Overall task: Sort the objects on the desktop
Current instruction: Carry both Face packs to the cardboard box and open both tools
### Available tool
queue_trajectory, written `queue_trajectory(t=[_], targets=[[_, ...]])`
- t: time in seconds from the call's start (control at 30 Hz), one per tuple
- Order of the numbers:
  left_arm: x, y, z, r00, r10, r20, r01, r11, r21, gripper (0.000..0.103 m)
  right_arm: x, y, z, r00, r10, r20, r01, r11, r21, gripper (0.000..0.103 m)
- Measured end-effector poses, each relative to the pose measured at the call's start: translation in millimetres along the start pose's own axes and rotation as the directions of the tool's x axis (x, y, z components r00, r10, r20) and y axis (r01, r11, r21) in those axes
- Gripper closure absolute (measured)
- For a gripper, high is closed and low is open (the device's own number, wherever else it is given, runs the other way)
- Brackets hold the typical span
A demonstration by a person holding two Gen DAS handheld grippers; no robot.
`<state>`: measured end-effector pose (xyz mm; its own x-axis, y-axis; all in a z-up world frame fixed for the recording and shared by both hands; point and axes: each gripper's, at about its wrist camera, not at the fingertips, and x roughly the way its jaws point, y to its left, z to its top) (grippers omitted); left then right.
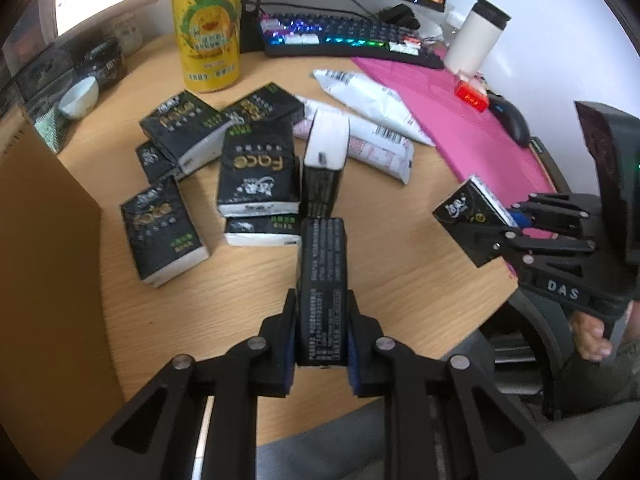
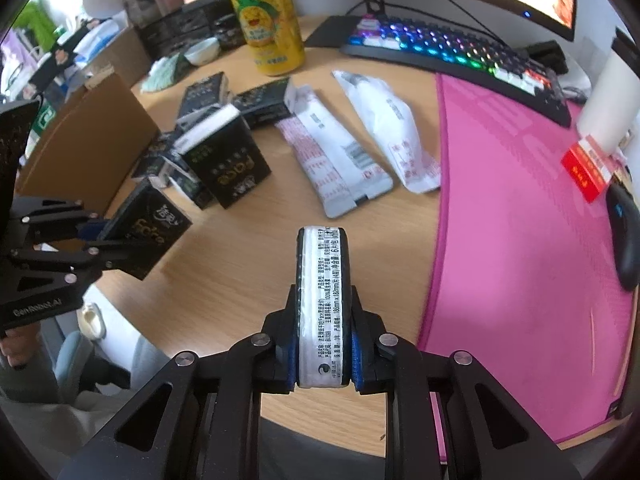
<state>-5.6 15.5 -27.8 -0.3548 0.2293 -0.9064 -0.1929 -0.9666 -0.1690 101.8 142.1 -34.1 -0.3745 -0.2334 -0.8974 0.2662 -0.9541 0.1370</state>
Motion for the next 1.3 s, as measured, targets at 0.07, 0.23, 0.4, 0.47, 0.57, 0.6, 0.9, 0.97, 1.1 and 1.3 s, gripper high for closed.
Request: queue_trajectory(t=[0.07,0.23,0.4,0.47,0.57,0.6,0.9,0.97,1.1,1.3], targets=[[-19,7,1,1.000,-0.010,0.030,0.010,1.000,-0.011,0.083,-6,6,6,1.000,0.021,0.004,-0.021,1.000,-0.023,0.083],[-76,24,1,0.992,-0.034,0.118,0.037,0.999,-0.022,0.083,-24,35,30,0.994,0.097,0.042,-0.092,0.990,-0.109,0.083],[-135,56,-8,0.970,0.028,0.242,-0.004,0.995,-0.099,0.083,-42,100,69,0.964,0.256,0.070,-0.232,0.940,-0.252,0.083],[-153,73,-15,0.959,0.082,0.271,-0.044,0.988,-0.145,0.083,-48,127,82,0.951,0.303,0.067,-0.270,0.914,-0.304,0.083],[-170,104,-25,0.942,0.173,0.287,-0.111,0.969,-0.222,0.083,-58,173,103,0.929,0.364,0.070,-0.311,0.868,-0.387,0.083],[-173,113,-27,0.941,0.182,0.286,-0.113,0.964,-0.242,0.083,-61,189,109,0.922,0.382,0.068,-0.323,0.853,-0.411,0.083],[-163,173,-56,0.941,0.252,0.225,-0.151,0.910,-0.385,0.082,-32,278,138,0.903,0.429,0.000,-0.380,0.801,-0.462,0.082],[-162,178,-61,0.941,0.258,0.220,-0.157,0.907,-0.391,0.082,-25,284,137,0.908,0.419,-0.011,-0.376,0.802,-0.465,0.082],[-163,181,-67,0.937,0.260,0.231,-0.151,0.902,-0.405,0.081,-17,286,136,0.910,0.414,-0.018,-0.375,0.807,-0.457,0.080],[-166,185,-69,0.935,0.254,0.249,-0.126,0.891,-0.435,0.062,-13,276,141,0.916,0.401,-0.005,-0.362,0.823,-0.437,0.066]])
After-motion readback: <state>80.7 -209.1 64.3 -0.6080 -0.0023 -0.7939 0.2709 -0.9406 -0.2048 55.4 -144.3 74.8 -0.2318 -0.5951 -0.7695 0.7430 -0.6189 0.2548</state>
